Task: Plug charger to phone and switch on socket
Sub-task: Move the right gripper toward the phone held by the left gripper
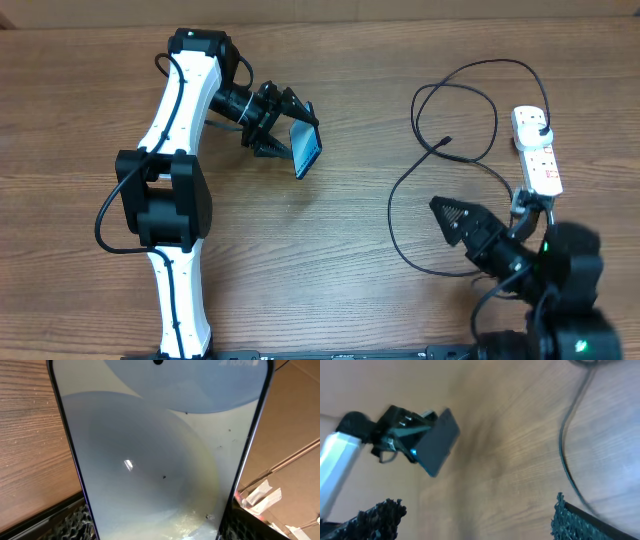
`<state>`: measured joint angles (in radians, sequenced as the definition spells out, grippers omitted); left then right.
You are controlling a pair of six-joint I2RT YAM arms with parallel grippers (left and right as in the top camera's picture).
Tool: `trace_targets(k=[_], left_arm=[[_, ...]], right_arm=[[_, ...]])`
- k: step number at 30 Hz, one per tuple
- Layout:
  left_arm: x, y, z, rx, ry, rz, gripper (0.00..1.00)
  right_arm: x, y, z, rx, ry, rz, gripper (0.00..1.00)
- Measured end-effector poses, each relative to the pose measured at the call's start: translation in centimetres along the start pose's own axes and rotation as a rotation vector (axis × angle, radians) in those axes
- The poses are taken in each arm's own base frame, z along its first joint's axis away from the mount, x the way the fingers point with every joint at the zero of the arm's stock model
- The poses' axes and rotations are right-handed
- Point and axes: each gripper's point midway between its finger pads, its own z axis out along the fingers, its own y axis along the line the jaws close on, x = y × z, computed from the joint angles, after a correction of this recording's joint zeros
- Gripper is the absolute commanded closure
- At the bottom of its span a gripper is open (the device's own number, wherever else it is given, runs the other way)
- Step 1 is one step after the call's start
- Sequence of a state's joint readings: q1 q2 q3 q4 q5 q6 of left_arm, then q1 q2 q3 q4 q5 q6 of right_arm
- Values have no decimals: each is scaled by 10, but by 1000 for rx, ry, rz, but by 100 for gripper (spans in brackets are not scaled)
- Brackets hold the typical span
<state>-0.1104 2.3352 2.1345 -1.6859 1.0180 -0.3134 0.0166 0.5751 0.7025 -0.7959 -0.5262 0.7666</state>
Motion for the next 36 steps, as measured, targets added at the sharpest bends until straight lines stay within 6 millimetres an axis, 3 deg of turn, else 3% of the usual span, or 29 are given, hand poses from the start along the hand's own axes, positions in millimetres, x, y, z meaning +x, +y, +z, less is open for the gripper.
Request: trace_targets(k=[4, 6, 9, 12, 14, 18, 27, 36], left_arm=[[0, 0, 0, 0, 0, 0, 29], [0, 0, 0, 1, 0, 0, 29], [1, -2, 0, 10, 3, 0, 29], [2, -6, 0, 33, 11, -1, 29], [3, -10, 0, 57, 19, 0, 29], [6, -18, -1, 104, 34, -1, 29], [10, -32, -3, 186, 61, -2, 29], [12, -35, -4, 207, 68, -3, 29]], right_arm=[[2, 24, 8, 2, 147, 37, 0], [1, 51, 18, -103, 210, -1, 0], [2, 73, 32, -206, 287, -38, 1], [-5, 74, 46, -225, 297, -64, 0], [-10, 67, 61, -210, 299, -103, 0], [-12, 54, 73, -138, 271, -159, 1], [16, 38, 89, 99, 190, -386, 0], [37, 61, 97, 109, 105, -554, 0]])
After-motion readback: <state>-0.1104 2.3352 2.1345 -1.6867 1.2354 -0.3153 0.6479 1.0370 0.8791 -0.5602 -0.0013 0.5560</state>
